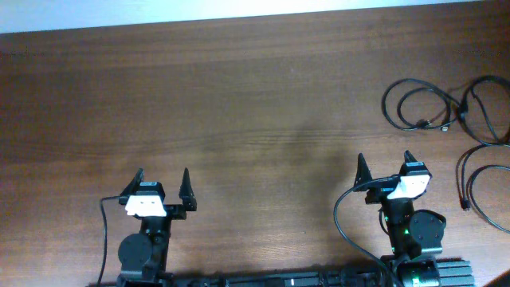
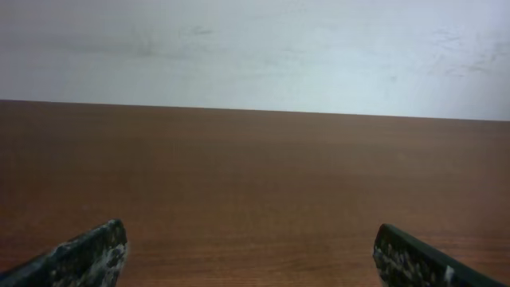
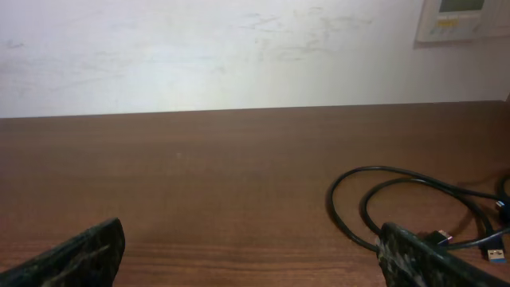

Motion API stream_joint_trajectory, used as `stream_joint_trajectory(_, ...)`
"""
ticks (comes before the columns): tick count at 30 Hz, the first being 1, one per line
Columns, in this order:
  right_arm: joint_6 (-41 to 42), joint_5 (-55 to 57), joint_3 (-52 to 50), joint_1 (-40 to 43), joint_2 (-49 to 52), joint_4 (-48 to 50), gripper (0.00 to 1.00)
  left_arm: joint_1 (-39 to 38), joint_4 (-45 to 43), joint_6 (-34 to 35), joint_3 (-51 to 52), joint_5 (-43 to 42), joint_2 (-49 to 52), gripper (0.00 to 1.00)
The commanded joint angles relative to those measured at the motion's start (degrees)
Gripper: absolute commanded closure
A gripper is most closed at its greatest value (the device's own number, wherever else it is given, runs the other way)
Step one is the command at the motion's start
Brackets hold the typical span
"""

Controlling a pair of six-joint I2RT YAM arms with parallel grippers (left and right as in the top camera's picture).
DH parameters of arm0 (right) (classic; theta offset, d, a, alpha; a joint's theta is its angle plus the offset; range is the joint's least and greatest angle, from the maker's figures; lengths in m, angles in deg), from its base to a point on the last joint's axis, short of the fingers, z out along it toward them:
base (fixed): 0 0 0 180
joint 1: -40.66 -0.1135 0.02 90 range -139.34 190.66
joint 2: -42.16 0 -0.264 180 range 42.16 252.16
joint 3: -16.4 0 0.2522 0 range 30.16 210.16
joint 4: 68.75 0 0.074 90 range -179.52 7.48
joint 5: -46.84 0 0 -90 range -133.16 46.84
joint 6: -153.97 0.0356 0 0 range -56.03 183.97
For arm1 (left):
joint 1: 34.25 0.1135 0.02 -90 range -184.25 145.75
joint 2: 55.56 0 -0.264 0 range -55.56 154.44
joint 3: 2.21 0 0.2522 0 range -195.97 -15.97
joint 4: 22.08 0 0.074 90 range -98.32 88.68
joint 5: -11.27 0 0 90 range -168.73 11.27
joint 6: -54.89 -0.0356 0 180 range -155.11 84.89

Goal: Untangle cables

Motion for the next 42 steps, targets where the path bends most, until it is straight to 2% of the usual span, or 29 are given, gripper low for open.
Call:
stream_joint_trajectory(1,0.28,0.68,-0.28,-0.42,-0.44,-0.31,0.00,0.90,0.42,-3.30,0.15,-1.92,-0.33,0.01)
stream_joint_trajectory(3,0.28,0.68,-0.28,-0.44,-0.44,-0.31,0.00,0.85,0.50,-6.36,0.15,-2.12,-0.33,0.01)
stream_joint_trajectory(42,0.28,0.68,-0.28,-0.81,0.87,-0.31,0.00,0.85,0.33,-6.32,0.15,-2.12,-0.31,0.01)
